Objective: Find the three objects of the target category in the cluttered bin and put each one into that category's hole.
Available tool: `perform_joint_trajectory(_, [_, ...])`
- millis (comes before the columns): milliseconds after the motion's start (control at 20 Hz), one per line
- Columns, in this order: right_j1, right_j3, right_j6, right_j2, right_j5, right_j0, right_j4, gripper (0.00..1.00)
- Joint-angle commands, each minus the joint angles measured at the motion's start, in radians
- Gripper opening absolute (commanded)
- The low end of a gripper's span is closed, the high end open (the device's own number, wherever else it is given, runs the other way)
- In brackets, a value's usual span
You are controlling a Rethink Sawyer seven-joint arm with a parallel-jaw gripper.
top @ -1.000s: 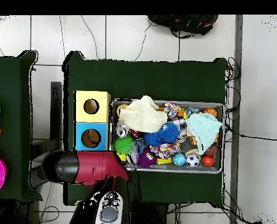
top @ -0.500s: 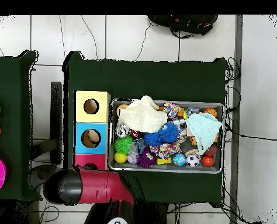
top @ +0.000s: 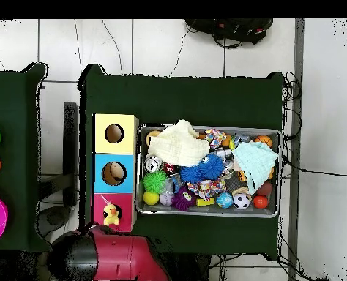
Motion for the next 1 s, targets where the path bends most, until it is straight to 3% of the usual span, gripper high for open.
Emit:
perform_joint_trajectory(50, [-0.026,0.066,0.084,0.046,0.059,0.005,-0.015,0.00])
perform_joint_trajectory(200, [-0.007,0.063,0.086,0.044,0.039,0.004,-0.020,0.00])
perform_joint_trajectory(500, [-0.004,0.024,0.089,0.048,0.098,0.004,-0.012,0.00])
perform_joint_trajectory(700, [0.057,0.029,0.097,0.050,0.002,0.006,-0.027,0.00])
perform_joint_trajectory(800, [0.114,0.053,0.073,0.077,-0.105,-0.031,-0.027,0.00])
perform_joint_trajectory(1000, [0.179,0.044,0.099,0.075,-0.184,-0.021,-0.035,0.00])
